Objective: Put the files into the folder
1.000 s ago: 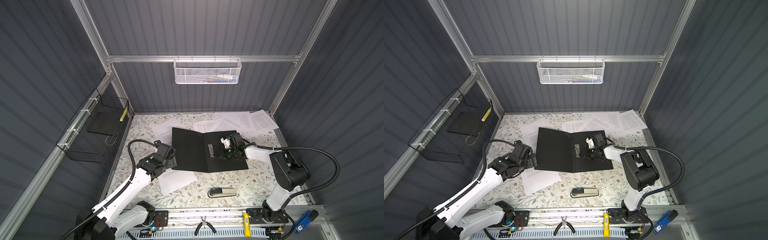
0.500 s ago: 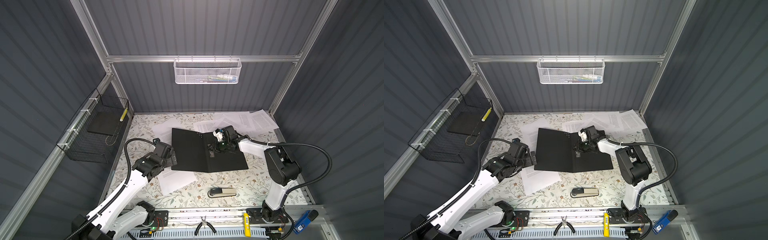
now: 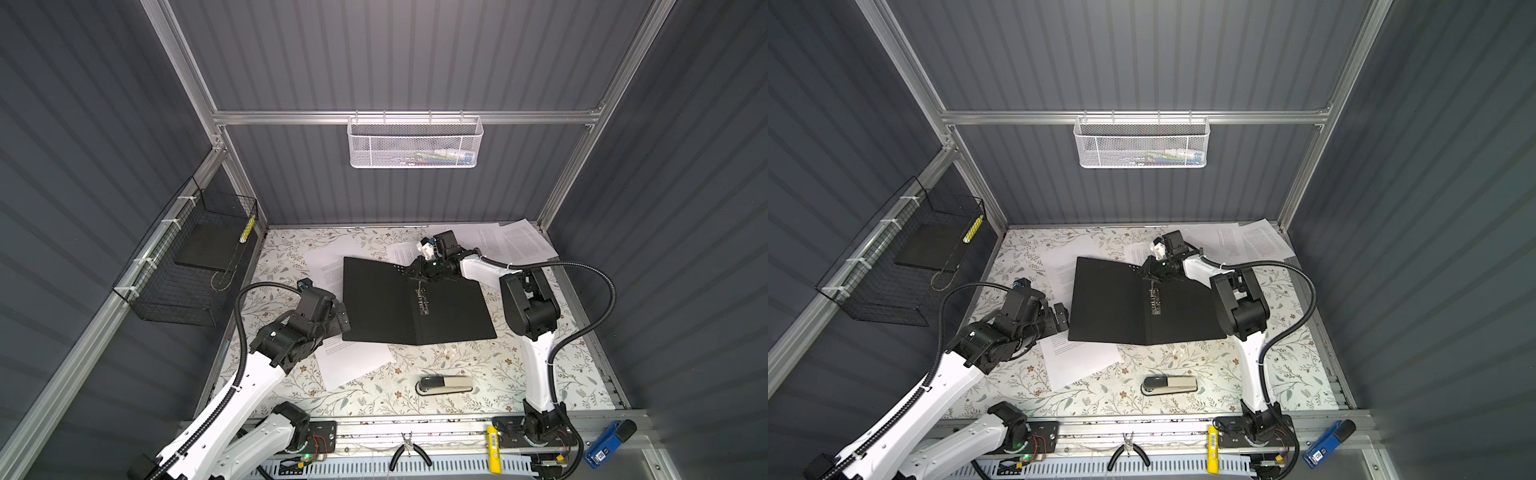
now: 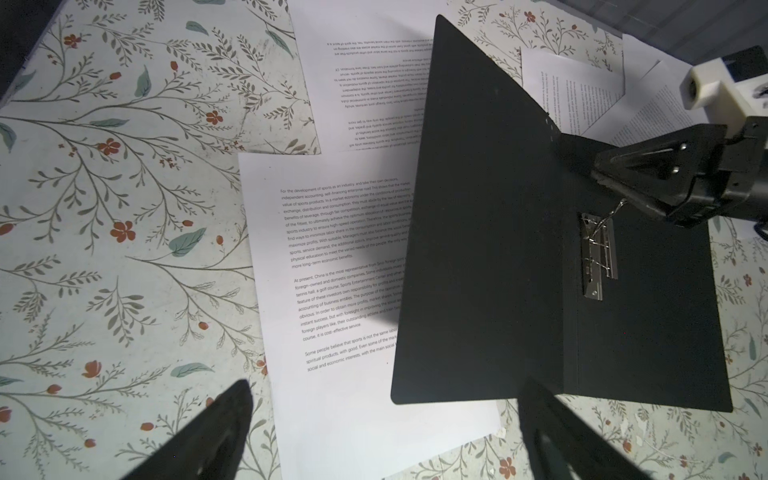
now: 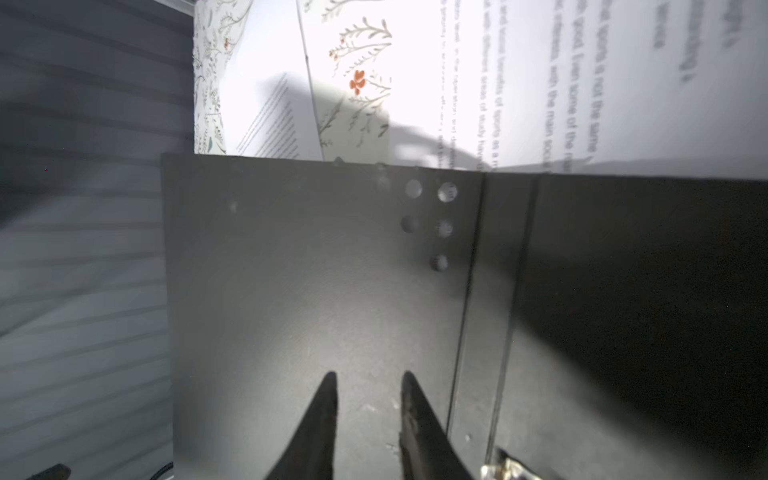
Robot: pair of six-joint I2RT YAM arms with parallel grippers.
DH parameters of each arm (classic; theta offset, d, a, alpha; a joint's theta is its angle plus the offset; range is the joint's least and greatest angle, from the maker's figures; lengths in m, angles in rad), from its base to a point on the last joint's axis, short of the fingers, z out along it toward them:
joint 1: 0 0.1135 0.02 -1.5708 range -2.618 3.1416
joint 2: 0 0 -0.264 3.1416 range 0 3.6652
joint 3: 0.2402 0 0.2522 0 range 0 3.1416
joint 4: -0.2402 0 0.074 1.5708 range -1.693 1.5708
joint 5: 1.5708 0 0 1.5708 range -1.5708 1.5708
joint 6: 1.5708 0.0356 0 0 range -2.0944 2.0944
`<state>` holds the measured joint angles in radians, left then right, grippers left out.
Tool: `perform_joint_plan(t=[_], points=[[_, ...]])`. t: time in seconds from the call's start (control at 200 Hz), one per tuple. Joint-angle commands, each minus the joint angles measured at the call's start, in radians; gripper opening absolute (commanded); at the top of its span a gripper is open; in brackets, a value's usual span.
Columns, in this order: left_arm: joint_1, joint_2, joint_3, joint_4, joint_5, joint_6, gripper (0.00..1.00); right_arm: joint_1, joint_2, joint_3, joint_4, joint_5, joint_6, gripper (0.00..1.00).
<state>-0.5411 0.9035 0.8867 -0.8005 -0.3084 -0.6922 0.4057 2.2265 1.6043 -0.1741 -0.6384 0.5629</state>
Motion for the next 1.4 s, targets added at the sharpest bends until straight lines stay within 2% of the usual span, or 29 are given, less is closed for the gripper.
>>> perform_joint_plan(t=[0.0,0.135,0.305,0.585,0.71,0.951,1.041,1.206,1.396], points=[[0.008,0.004,0.003,-0.006,0.045,-0.031,1.0,-0.015,0.029,0.053,-0.037,-0.042,-0.014,0.32],[0.007,0.019,0.006,0.019,0.074,-0.037,1.0,-0.025,0.037,0.063,-0.033,-0.05,-0.044,0.39],[0.008,0.062,0.031,0.053,0.116,-0.041,1.0,-0.045,0.09,0.101,-0.01,-0.123,-0.049,0.44],[0.008,0.078,0.034,0.063,0.122,-0.052,1.0,-0.058,0.157,0.158,0.031,-0.173,-0.058,0.56],[0.01,0.082,0.031,0.072,0.123,-0.058,1.0,-0.061,0.128,0.153,0.052,-0.184,-0.054,0.59],[0.03,0.125,0.027,0.107,0.178,-0.066,1.0,-0.079,0.059,0.192,0.041,-0.205,-0.05,0.75],[0.107,0.154,0.012,0.129,0.244,-0.057,1.0,-0.08,0.011,0.169,0.044,-0.199,-0.045,0.78],[0.369,0.205,-0.052,0.236,0.494,-0.045,1.0,-0.073,-0.11,0.025,0.091,-0.15,-0.03,0.81],[0.596,0.27,-0.134,0.308,0.616,-0.002,1.0,0.016,-0.216,-0.09,-0.003,-0.04,-0.106,0.72]])
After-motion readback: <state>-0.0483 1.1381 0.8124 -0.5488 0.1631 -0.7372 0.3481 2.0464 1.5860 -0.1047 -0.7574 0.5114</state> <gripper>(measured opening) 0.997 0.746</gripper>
